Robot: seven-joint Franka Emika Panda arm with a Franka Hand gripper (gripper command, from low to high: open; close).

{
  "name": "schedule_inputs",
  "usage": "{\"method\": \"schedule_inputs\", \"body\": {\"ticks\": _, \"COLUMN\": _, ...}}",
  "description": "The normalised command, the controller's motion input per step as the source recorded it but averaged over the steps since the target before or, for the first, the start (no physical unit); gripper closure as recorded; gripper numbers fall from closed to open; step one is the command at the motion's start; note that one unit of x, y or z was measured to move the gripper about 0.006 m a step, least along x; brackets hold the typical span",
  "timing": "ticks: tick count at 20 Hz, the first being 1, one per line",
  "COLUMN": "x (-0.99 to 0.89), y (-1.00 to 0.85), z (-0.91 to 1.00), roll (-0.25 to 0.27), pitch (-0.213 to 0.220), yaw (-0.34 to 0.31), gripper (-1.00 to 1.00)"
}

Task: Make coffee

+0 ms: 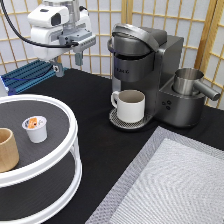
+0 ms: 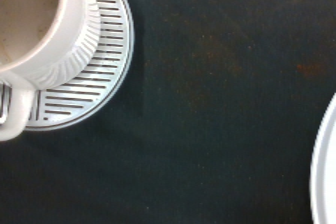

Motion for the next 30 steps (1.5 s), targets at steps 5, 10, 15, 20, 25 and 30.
{"method": "schedule_inputs", "body": {"ticks": 5, "x": 0.01, "y": 0.00, "z": 0.01, "roll": 0.000, "pitch": 0.004, "yaw": 0.000, "gripper": -1.00}}
{"method": "schedule_inputs", "body": {"ticks": 10, "x": 0.37, "y": 0.03, "z": 0.47, "roll": 0.002, "pitch": 0.050, "yaw": 0.000, "gripper": -1.00}}
{"method": "schedule_inputs", "body": {"ticks": 15, "x": 0.98, "y": 0.06, "z": 0.90, "roll": 0.017, "pitch": 0.162, "yaw": 0.000, "gripper": -1.00}}
{"method": "schedule_inputs", "body": {"ticks": 20, "x": 0.88, "y": 0.01, "z": 0.89, "roll": 0.088, "pitch": 0.202, "yaw": -0.009, "gripper": -1.00}}
{"method": "schedule_inputs", "body": {"ticks": 25, "x": 0.78, "y": 0.00, "z": 0.75, "roll": 0.164, "pitch": 0.205, "yaw": -0.028, "gripper": -1.00}}
{"method": "schedule_inputs", "body": {"ticks": 30, "x": 0.73, "y": -0.14, "z": 0.55, "roll": 0.209, "pitch": 0.132, "yaw": -0.065, "gripper": -1.00}}
